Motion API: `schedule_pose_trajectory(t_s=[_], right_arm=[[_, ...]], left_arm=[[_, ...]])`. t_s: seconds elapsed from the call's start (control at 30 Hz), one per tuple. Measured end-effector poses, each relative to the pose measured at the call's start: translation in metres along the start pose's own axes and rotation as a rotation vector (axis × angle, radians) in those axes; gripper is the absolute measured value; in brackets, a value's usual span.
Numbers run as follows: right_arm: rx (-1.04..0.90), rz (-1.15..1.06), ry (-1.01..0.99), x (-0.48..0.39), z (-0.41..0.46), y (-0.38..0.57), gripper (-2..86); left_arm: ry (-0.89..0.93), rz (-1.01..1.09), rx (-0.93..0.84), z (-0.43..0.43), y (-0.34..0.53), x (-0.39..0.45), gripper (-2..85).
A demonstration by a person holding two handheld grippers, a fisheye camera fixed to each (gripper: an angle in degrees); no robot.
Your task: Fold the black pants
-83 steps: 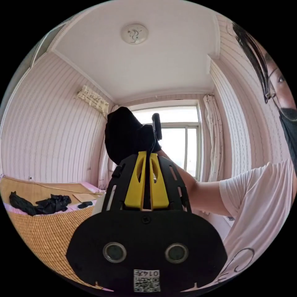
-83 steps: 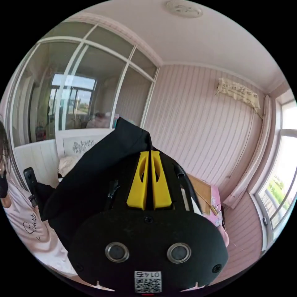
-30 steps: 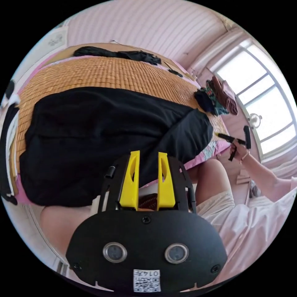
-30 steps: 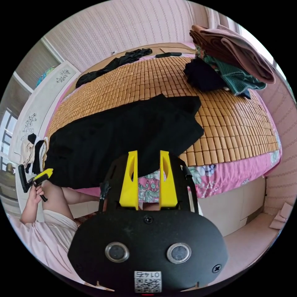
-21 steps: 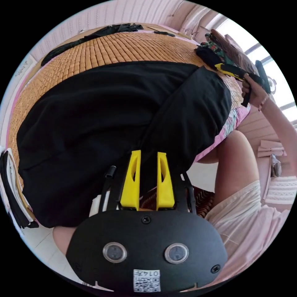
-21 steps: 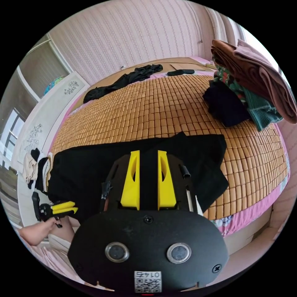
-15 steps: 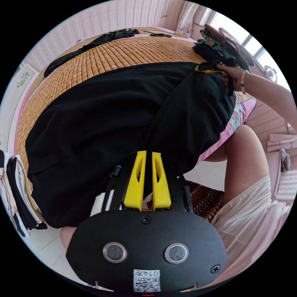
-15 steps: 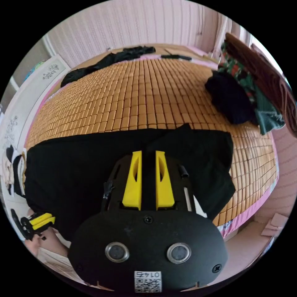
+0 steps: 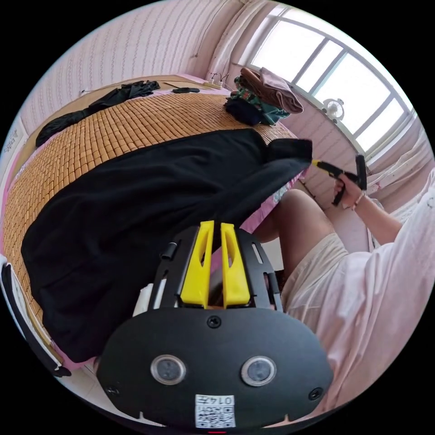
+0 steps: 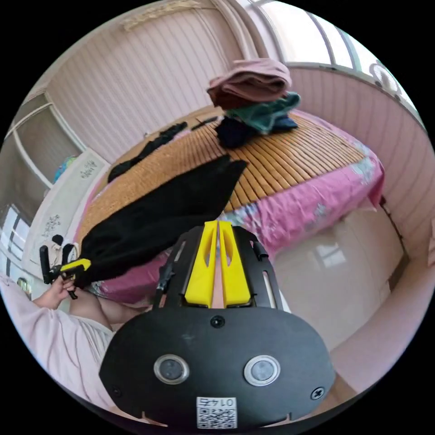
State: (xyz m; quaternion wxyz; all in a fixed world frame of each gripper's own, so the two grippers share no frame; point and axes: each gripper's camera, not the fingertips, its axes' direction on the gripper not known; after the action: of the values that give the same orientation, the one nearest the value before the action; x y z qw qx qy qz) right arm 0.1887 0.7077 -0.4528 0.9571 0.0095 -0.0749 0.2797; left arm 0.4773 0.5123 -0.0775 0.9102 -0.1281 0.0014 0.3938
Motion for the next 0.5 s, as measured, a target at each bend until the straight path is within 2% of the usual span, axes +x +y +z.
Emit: schedule_pose_trajectory(t_s=[0.1,0.23,0.4,0.5], right_arm=[[0.033,0.101,0.129,0.029,-0.037,0.022,1.9],[0.112,0.073,0.110,0.023,-0.059,-0.002,6.2],[0.012,-0.090,-0.067,-0.043,0.001,-0.077,9.6],[-0.066,-0.161,-0.030,-0.084,0.045,-0.111,9.3]], left_arm=[[0.009,-0.011,-0.006,0.001,-0.001,-0.002,4.0],[-0.081,0.022,-0.003,0.004,-0.023,-0.010,5.1],[-0.156,0.005,-0.059,0.048,-0.064,-0.028,6.9],[-0.229,-0.033,-0.126,0.088,-0.088,-0.039,6.6]])
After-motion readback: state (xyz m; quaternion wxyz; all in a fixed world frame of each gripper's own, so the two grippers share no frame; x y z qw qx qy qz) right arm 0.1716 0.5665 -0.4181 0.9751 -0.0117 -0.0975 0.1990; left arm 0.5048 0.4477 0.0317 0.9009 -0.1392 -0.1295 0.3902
